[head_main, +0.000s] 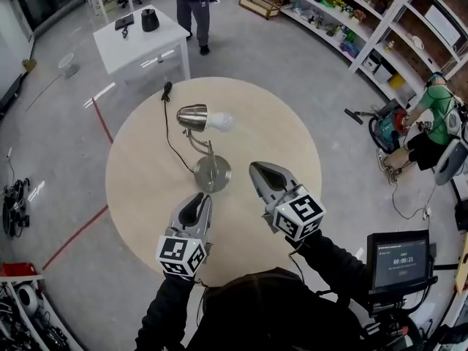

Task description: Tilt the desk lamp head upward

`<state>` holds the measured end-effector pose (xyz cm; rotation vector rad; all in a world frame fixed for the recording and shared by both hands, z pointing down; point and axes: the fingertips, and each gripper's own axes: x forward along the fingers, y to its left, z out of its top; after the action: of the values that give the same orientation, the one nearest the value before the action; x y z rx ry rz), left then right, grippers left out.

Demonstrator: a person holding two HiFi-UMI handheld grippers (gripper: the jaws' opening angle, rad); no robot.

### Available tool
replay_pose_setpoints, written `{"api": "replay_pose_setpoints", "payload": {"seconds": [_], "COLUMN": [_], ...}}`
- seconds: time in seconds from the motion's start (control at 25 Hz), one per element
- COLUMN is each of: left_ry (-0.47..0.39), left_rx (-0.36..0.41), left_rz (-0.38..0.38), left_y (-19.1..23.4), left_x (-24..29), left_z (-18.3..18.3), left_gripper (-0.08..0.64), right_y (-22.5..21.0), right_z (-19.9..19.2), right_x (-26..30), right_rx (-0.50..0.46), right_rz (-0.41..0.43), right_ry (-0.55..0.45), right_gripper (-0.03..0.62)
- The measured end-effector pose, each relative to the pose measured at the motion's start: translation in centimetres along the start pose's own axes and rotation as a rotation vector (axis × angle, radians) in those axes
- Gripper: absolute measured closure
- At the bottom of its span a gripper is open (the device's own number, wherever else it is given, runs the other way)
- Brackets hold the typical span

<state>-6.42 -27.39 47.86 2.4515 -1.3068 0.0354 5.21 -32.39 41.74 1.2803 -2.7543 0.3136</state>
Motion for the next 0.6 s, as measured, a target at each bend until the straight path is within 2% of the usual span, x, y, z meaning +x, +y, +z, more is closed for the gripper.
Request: {"api": "replay_pose_setpoints", "payload": {"seconds": [0.16,0.28,0.36,0.48,0.6], "left_ry": [-0.030,-0.028,-0.014,0.021,0.051], "left_rx": [-0.038,-0.076,-0.074,-0.073,-0.105], "left_rz": [0.026,0.028,0.022,0.008,0.006], "left_y": [-0.8,-2.4,-3.5,-4.5,-5.0], "left_x": [-2.3,-3.1,-3.4,-3.6,-3.5], "left_z": [1.3,0.7,0.1,-0.8,-1.9], "left_gripper": [0.493,0.497,0.499,0.499,0.499], "right_y": [-0.4,-0.1,0.6,2.3,4.0], "right_z": [-2.2,-4.0,-4.8,-5.3,-5.2], "right_x": [-2.0,-3.6,-4.5,-5.4,-6.0], "right_rx": [0.098,0.174,0.212,0.220,0.179], "right_rz": [0.038,0.070,0.089,0.126,0.165], "right_ry": [0.031,0.041,0.045,0.052,0.050], "right_gripper": [0.586,0.586,0.586,0.586,0.586]}}
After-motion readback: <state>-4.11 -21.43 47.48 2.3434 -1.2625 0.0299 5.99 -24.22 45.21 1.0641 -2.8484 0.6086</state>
